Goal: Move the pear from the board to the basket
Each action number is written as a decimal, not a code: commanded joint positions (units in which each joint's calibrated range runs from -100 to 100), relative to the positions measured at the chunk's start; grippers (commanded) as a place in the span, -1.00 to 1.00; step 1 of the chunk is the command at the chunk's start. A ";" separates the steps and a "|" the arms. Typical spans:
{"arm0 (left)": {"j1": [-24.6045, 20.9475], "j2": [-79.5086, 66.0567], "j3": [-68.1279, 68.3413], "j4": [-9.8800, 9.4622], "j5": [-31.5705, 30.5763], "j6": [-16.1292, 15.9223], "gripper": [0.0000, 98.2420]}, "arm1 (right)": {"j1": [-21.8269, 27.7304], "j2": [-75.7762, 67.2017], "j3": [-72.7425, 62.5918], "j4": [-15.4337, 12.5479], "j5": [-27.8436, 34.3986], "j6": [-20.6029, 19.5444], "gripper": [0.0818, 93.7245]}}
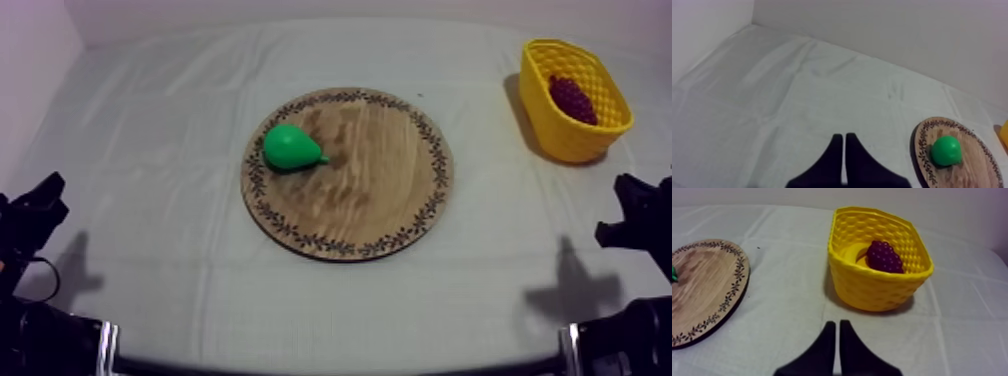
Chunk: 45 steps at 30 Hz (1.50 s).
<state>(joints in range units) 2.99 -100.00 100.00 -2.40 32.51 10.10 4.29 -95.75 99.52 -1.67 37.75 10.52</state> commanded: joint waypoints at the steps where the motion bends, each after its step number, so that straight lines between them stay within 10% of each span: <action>1: 0.01 0.00 0.00 -0.02 -0.01 -0.01 -1.00 | 0.00 0.00 0.03 0.03 -0.01 0.00 -0.99; 38: 0.01 0.00 0.00 -0.02 -0.01 -0.01 -1.00 | 0.16 0.00 0.03 0.00 -0.11 0.66 -0.99; 45: 0.01 0.00 0.00 -0.02 -0.01 -0.01 -1.00 | 0.15 0.77 -0.69 -3.37 -4.30 5.87 -0.99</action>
<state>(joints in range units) 2.99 -100.00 100.00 -2.40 32.51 10.10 4.49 -95.39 99.21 -3.96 34.32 13.67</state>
